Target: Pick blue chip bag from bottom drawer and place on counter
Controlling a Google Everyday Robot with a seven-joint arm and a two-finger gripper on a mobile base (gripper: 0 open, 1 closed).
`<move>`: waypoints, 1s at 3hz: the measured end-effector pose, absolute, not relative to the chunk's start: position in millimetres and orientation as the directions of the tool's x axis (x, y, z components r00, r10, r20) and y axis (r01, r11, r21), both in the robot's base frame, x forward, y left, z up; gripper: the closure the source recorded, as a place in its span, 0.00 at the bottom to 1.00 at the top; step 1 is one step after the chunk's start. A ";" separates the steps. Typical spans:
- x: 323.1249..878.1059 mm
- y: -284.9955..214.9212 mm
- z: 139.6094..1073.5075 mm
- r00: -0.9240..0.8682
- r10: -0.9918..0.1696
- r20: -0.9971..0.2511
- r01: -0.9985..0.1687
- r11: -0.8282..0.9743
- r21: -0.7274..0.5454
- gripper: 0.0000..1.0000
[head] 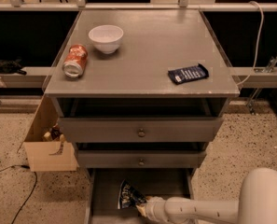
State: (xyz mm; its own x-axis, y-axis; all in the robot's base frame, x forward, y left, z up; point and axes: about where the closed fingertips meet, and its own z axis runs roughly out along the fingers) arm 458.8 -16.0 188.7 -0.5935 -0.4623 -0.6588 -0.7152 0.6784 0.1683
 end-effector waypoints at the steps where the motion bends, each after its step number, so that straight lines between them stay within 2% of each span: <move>1: 458.8 -16.0 188.7 -0.594 -0.462 -0.659 -0.715 0.678 0.168 1.00; 2: 456.6 -28.2 189.3 -0.605 -0.475 -0.639 -0.700 0.700 0.143 1.00; 3: 454.6 -75.8 222.6 -0.621 -0.486 -0.615 -0.640 0.767 0.040 1.00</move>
Offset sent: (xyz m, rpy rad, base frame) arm -0.0069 -0.0447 0.0039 -0.1363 0.0065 -0.0767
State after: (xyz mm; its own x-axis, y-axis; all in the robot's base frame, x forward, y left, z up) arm 454.6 -75.8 222.6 -0.6207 -0.4863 -0.6150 -0.6405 0.7670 0.0400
